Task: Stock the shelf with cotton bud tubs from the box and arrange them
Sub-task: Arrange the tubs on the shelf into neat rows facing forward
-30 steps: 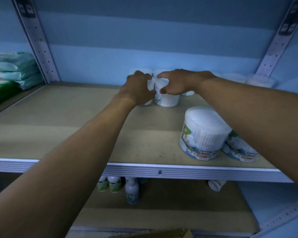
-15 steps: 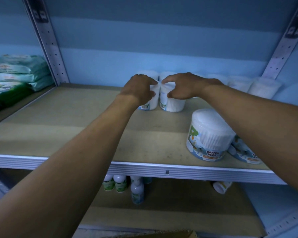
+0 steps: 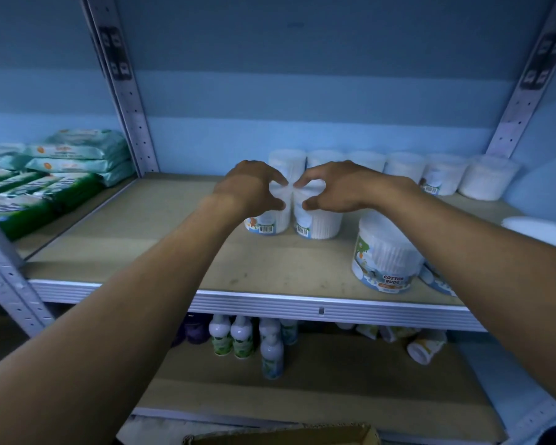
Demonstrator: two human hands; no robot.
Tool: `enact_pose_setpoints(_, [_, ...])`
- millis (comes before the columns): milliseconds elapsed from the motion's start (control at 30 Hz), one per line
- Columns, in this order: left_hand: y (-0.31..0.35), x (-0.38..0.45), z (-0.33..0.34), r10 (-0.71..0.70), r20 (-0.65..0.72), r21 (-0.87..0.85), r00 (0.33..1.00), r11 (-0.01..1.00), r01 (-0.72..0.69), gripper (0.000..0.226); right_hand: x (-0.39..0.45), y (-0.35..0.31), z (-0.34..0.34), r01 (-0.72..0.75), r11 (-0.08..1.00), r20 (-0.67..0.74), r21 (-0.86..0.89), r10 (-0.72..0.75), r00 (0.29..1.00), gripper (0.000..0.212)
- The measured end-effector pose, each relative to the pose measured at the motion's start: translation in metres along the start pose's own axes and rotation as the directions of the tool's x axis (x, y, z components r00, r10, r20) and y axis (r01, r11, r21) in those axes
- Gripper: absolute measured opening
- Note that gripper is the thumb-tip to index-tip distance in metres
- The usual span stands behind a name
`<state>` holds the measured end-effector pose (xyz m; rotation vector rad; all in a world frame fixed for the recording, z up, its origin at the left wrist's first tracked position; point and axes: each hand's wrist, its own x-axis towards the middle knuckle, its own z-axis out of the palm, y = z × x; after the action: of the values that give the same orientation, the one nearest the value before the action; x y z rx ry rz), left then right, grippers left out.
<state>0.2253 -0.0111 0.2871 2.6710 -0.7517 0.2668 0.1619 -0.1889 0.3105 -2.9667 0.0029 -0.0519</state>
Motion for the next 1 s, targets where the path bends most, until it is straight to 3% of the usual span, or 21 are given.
enact_pose_setpoints(600, [0.01,-0.072,-0.035,0.084,0.05,0.081,0.995,0.993,-0.088,0.052,-0.059,-0.027,0.001,0.104,0.989,-0.058,0.106,-0.098,0.993,0.035])
enact_pose_setpoints(1000, [0.013,-0.091,-0.043,0.078,0.089,0.113,0.993,0.99,-0.088,0.057,-0.084,-0.027,0.013,0.209,0.954,-0.183,0.216,-0.171,0.968,0.033])
